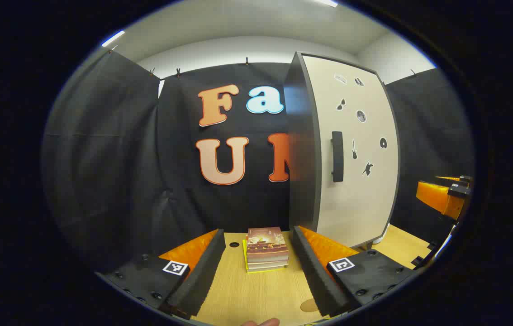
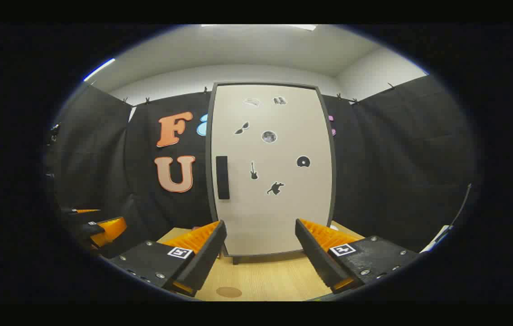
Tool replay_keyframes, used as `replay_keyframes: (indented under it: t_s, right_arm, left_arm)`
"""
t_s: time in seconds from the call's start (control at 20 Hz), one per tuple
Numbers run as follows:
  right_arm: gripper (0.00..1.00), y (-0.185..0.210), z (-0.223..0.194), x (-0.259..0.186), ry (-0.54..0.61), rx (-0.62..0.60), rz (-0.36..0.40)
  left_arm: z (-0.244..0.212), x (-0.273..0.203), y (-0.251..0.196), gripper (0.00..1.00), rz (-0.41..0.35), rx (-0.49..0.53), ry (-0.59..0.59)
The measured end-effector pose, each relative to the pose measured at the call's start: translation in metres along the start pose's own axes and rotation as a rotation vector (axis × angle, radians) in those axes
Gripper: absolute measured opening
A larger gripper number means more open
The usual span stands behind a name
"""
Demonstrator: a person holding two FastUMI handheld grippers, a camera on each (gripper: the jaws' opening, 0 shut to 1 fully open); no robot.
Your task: Open the cabinet door with the right hand, grasp the bottle in the cabinet with the left hand and place it on the coaster, then close the cabinet door with the right hand.
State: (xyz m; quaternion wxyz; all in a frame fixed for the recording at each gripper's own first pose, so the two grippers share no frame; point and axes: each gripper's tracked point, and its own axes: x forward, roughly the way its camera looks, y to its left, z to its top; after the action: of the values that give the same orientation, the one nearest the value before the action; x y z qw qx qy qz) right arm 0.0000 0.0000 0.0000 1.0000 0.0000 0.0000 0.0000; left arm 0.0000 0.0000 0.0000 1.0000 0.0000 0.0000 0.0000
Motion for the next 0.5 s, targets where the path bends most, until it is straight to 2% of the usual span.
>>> replay_keyframes:
  t_s: [0.5]
  right_arm:
    - [0.94, 0.004, -0.005, 0.003, 0.003, -0.012, 0.001]
  left_arm:
    - [-0.006, 0.001, 0.012, 0.98, 0.010, -0.008, 0.007]
